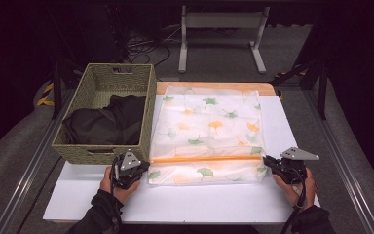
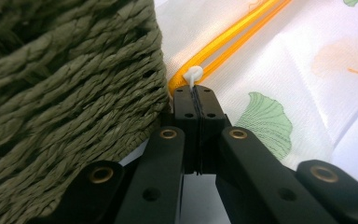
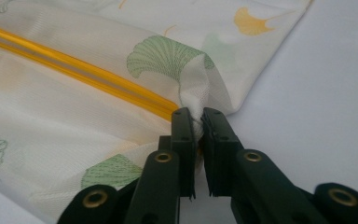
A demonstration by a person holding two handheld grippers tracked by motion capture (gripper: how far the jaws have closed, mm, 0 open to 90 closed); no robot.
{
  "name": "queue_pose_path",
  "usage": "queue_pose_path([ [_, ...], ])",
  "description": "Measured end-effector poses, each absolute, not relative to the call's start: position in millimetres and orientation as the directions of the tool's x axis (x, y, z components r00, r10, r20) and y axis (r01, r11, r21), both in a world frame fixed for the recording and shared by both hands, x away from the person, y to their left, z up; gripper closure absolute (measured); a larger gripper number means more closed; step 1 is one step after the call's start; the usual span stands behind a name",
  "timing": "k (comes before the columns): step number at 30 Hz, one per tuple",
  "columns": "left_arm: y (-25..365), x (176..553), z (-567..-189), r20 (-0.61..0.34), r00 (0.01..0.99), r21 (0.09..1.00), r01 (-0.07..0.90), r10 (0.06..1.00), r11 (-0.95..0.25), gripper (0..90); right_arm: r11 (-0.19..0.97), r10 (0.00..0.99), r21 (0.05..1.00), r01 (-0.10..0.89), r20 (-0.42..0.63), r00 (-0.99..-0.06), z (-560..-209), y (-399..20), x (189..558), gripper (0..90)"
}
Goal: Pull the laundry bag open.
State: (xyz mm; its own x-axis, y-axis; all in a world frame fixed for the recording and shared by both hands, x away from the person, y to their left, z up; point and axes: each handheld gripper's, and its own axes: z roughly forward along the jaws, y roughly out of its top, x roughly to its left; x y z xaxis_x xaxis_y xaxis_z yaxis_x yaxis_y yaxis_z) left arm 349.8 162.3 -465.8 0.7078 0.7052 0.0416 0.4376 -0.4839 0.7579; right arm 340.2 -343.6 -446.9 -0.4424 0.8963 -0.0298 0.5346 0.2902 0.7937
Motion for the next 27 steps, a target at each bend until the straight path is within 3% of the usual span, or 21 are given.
queue_pose_path([
  [1,163,348,-466,0.054,0.714,0.763,0.421,0.698,-0.49,89.1,0.296,0.897,0.79,0.537,-0.038,-0.44,-447,-343,340,82.2],
  [4,167,346,-466,0.045,0.746,0.78,0.389,0.665,-0.489,88.6,0.316,0.9,0.771,0.553,-0.059,-0.432,-448,-344,341,65.0],
  [9,173,339,-461,0.042,0.756,0.798,0.368,0.653,-0.477,79.2,0.291,0.904,0.784,0.549,-0.037,-0.426,-447,-353,333,56.3],
  [17,183,331,-456,0.061,0.746,0.809,0.352,0.663,-0.471,53.9,0.281,0.894,0.82,0.499,-0.034,-0.446,-435,-354,323,55.3],
  [27,222,325,-457,0.022,0.699,0.819,0.397,0.715,-0.413,27.8,0.301,0.862,0.849,0.435,-0.047,-0.505,-416,-339,316,63.9],
])
